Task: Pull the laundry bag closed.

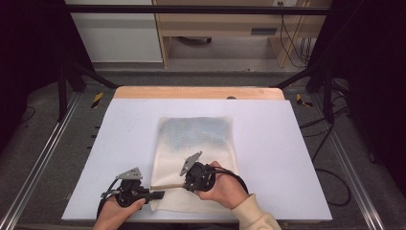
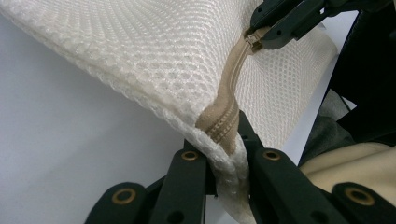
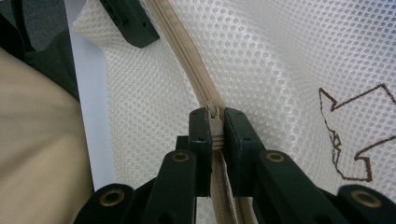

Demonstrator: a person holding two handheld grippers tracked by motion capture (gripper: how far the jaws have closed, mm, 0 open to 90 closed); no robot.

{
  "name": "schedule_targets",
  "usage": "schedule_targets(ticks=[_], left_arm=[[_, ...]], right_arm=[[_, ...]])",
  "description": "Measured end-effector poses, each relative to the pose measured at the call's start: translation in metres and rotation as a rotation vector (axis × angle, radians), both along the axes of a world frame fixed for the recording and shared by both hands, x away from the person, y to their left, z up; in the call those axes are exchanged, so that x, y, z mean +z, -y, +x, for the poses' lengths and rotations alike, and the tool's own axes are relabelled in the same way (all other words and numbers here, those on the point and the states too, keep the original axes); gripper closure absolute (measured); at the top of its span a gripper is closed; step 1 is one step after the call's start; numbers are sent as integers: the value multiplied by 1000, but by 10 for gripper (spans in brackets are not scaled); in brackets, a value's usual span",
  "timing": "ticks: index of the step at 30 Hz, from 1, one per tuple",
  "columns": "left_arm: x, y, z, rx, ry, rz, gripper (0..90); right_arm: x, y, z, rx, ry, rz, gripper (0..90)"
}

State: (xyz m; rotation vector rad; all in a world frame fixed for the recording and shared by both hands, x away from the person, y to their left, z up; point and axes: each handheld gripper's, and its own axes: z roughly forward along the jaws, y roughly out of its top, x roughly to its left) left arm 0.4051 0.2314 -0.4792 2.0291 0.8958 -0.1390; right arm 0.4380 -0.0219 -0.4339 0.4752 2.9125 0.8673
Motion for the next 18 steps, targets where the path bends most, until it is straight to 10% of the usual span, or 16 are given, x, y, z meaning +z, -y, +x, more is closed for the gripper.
schedule_targets(ticks=[18], left_arm=[[3, 1, -2, 7, 23, -7, 853]], right_arm=[[3, 3, -2, -7, 22, 21, 821]])
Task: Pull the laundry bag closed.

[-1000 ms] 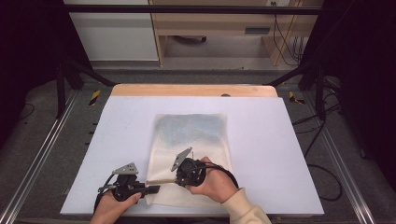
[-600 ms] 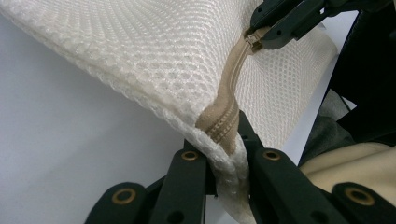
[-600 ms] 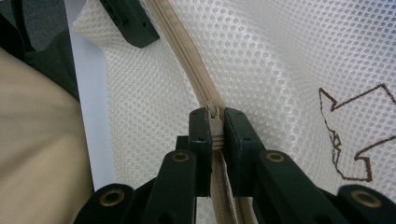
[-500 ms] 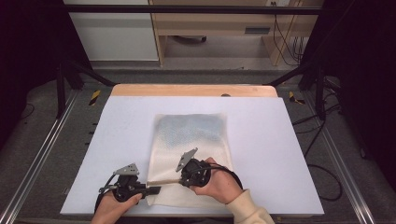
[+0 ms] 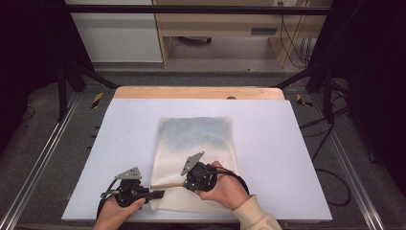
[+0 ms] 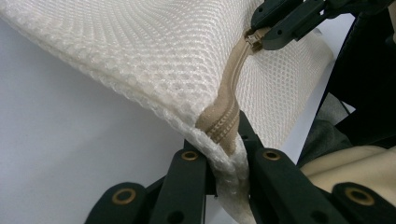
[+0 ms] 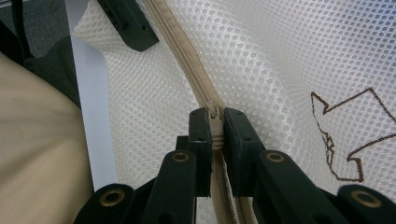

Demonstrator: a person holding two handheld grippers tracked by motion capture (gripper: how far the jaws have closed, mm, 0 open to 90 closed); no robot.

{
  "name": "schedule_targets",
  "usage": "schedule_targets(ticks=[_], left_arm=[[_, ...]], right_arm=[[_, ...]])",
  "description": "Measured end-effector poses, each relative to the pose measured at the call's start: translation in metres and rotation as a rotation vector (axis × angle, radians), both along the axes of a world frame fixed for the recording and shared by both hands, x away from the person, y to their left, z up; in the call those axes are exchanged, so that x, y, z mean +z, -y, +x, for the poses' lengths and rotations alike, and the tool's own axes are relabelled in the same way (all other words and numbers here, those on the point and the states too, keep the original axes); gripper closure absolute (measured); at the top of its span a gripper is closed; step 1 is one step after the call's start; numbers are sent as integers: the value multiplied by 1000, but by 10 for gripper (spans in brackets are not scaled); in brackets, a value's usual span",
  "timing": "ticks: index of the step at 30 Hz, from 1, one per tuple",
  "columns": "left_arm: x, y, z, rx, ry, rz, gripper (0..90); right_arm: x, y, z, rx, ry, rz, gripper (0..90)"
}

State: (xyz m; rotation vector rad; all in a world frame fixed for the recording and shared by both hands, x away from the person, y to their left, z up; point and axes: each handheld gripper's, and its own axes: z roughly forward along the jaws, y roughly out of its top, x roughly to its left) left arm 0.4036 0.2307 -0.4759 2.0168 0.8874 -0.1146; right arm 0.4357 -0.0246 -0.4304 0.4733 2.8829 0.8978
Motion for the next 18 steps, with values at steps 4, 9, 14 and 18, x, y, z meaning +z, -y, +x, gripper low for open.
schedule_targets(ticks=[4, 9, 14, 18], left_arm=[[1, 1, -1, -1, 4, 3, 852], [1, 1, -1, 0, 6, 4, 853], [1, 2, -2, -1, 8, 16, 853], [2, 2, -2, 0, 17, 14, 853]], right_arm=[[0, 1, -5, -7, 13, 0, 821], [-2, 2, -4, -5, 8, 4, 821], [-5, 1, -3, -5, 4, -1, 821], [-4, 1, -3, -4, 7, -5, 821]])
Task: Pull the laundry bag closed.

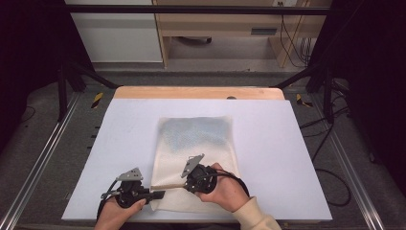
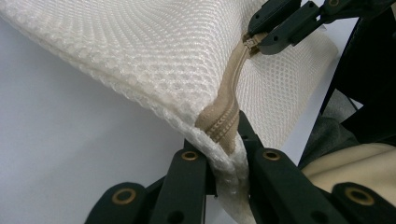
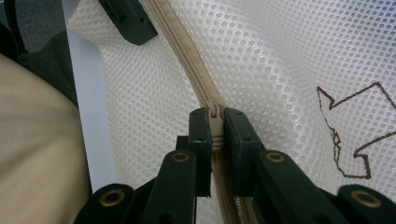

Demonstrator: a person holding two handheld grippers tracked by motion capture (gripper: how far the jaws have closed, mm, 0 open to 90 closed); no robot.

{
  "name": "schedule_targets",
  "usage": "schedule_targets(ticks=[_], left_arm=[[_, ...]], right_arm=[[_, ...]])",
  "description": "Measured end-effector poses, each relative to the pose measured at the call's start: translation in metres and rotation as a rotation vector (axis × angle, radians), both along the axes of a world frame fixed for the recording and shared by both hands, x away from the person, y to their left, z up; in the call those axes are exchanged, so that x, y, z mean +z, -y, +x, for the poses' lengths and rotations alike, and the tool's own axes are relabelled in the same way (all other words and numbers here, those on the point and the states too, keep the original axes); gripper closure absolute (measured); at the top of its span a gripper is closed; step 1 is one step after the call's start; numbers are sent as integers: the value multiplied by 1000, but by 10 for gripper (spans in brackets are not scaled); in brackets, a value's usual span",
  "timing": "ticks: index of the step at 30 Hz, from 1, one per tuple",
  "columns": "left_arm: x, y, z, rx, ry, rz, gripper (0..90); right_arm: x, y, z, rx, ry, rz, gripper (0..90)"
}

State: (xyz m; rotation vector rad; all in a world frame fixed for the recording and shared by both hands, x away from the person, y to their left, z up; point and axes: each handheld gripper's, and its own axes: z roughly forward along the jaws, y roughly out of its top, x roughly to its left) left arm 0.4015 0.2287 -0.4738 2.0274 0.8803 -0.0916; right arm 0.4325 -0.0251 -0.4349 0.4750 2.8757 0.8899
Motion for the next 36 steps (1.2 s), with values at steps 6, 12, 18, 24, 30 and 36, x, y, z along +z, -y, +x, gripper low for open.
schedule_targets(ticks=[6, 12, 18, 24, 30, 36], left_arm=[[0, 1, -1, -1, 1, 2, 853], [1, 0, 0, -3, 0, -4, 853], [0, 0, -1, 2, 1, 1, 853], [1, 0, 0, -1, 2, -6, 853], [1, -1, 0, 6, 1, -11, 854], [1, 1, -1, -1, 2, -14, 854]], right_arm=[[2, 1, -1, -5, 6, 5, 821], [2, 3, 0, -5, 2, 12, 821], [2, 3, 0, -5, 3, 3, 821], [1, 3, 0, -6, 3, 3, 821], [1, 8, 0, -14, 3, 4, 821], [4, 17, -3, -24, 14, 14, 821]])
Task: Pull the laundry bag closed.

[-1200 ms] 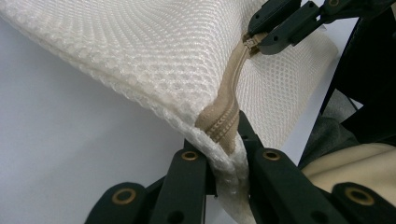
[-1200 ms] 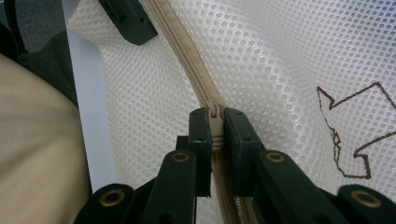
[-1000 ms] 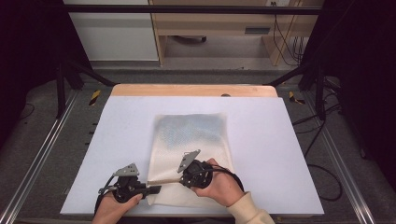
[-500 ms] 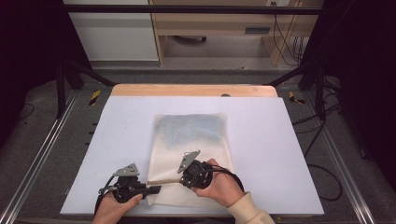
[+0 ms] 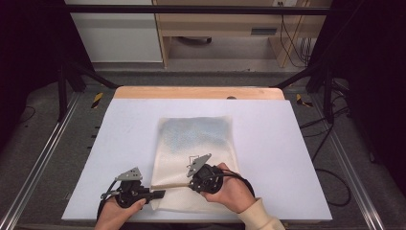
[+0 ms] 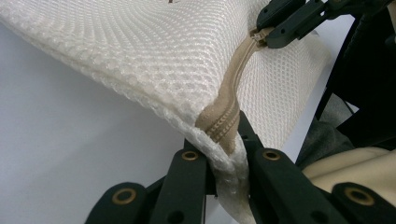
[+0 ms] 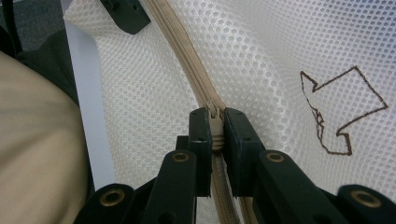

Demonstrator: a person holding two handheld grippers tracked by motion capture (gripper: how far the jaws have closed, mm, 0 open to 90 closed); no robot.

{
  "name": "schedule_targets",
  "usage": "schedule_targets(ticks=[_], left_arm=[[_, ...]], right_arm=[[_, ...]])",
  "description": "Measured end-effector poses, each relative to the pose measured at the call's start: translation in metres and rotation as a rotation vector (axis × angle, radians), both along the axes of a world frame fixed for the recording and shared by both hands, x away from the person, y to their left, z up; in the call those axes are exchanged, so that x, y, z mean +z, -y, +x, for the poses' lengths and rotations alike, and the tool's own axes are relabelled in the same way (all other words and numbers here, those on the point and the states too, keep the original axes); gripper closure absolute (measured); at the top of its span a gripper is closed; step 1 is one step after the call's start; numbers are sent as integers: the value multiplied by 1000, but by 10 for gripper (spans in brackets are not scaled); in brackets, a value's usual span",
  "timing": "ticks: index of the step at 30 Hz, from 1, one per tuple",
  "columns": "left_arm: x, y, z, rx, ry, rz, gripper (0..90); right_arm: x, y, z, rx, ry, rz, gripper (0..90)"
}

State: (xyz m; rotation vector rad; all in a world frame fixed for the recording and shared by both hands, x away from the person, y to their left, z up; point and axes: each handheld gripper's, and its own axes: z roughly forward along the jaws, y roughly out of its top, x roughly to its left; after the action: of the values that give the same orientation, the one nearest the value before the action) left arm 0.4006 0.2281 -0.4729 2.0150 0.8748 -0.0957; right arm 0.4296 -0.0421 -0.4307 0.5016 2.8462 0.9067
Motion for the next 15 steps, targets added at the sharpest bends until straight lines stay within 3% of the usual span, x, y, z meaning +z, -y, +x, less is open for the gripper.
schedule_targets(ticks=[15], left_arm=[[0, 1, 0, -2, 0, -3, 855]], right_arm=[[0, 15, -2, -31, -1, 13, 821]])
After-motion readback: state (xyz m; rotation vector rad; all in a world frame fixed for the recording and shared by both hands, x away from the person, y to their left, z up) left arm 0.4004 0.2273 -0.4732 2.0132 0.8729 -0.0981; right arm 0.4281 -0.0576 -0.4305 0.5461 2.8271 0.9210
